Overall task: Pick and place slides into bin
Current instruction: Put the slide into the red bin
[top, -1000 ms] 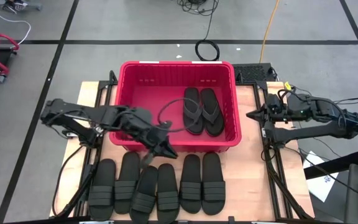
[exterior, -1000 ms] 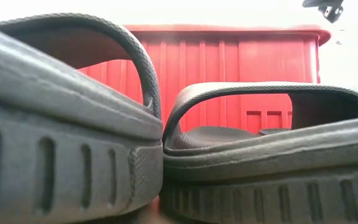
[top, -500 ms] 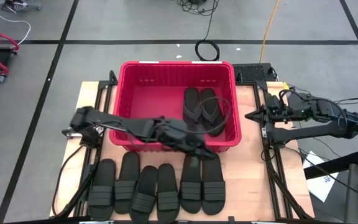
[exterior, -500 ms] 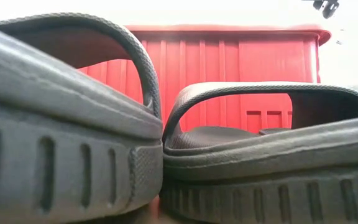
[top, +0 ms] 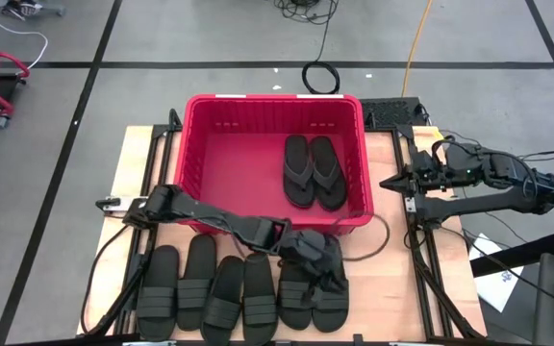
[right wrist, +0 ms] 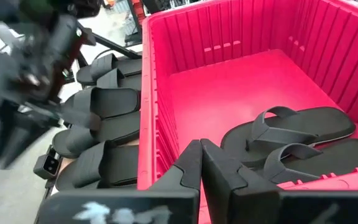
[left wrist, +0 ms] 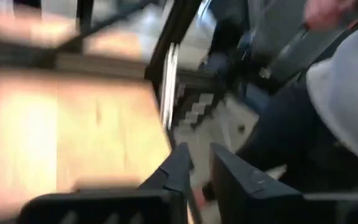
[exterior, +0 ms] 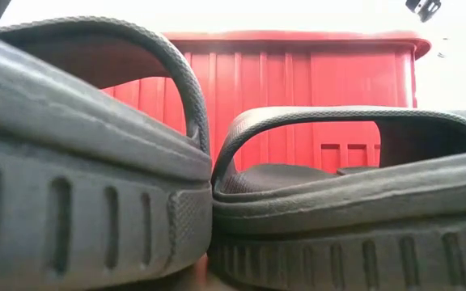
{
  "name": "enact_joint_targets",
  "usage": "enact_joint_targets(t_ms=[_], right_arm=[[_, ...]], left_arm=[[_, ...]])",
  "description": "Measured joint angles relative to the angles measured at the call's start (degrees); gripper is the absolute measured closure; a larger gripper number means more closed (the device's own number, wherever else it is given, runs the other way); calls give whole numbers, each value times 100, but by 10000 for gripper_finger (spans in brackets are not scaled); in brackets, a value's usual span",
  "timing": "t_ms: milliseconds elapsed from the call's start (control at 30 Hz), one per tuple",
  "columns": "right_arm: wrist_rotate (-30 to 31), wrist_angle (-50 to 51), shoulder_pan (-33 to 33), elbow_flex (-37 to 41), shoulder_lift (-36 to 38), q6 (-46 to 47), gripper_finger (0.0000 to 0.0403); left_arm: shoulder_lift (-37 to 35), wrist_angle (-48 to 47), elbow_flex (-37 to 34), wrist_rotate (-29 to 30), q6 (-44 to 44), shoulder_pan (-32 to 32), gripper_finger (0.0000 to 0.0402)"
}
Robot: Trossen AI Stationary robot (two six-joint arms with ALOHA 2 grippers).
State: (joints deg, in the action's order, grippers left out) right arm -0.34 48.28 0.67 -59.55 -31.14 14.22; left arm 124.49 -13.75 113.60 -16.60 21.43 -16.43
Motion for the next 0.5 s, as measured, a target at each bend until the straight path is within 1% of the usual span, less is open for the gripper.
enact_joint_targets(t_ms=[33,200,333,433,500], right_arm=[[-8,2,0,0,0,-1,403],[0,1,-2,0,0,-11,403],[0,1,-2,0,0,0,403],[0,1,-2,0,0,0,403],[0,1,-2,0,2,0,403]], left_arm=[[24,-147,-4,-64,29,1,326],[276,-60,-2,-287,186,32,256],[443,-22,-2,-280,82,26,202],[539,-168,-4,-87,-10,22,168],[641,-188,-4,151,-53,30,150]])
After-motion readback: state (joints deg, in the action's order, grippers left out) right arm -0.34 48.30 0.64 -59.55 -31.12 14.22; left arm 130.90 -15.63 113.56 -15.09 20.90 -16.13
